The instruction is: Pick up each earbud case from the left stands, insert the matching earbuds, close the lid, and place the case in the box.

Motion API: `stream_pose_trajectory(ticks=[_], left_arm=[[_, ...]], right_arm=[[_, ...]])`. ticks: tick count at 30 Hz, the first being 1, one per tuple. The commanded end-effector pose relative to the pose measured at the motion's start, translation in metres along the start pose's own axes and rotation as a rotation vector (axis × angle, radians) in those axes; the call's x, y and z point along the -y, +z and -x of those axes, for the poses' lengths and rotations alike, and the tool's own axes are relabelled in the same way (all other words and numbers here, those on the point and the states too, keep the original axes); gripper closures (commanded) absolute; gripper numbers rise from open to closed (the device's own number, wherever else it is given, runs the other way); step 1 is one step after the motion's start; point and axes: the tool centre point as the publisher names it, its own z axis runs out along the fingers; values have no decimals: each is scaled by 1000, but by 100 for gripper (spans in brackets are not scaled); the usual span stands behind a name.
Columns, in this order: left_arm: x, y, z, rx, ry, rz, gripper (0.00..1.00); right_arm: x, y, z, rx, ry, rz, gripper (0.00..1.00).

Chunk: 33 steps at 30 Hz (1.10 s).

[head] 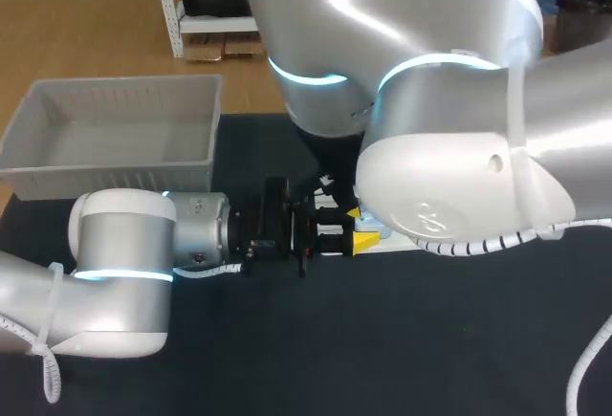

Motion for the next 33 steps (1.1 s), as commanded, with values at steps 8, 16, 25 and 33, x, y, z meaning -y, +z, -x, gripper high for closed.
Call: stream_pose_trajectory(ticks=[8, 16, 25, 33], left_arm=[[-1, 0, 0, 2, -1, -2, 100], [-1, 0, 0, 2, -1, -2, 100], [-1, 0, 0, 2, -1, -2, 100], [-1, 0, 0, 2, -1, -2, 100]], right_arm=[[2, 6, 4, -19, 23, 17, 100], [4, 12, 8, -24, 22, 16, 100], [6, 19, 12, -35, 27, 32, 100], [6, 24, 13, -43, 29, 36, 100]])
